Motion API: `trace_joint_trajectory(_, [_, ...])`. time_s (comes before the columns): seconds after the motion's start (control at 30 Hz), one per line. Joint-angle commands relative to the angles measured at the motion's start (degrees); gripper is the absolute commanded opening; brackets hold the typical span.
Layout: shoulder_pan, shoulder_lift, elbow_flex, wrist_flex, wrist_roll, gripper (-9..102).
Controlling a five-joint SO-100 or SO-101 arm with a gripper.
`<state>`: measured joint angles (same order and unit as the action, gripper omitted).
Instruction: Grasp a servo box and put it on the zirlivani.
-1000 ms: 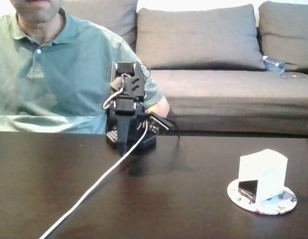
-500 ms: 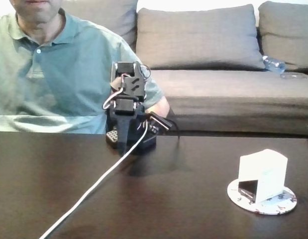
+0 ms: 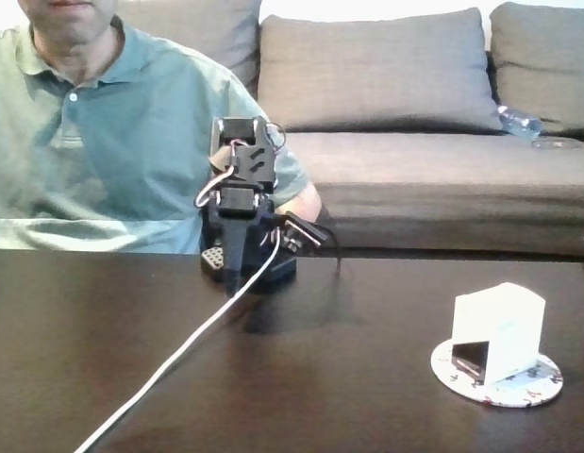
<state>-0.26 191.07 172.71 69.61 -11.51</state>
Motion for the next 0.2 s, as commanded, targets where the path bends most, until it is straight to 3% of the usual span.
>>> trace_joint_trajectory(0.0, [-0.1, 0.4, -0.3, -0.3, 0.3, 0])
trace_joint_trajectory(0.17, [0.1, 0.4, -0.3, -0.3, 0.3, 0])
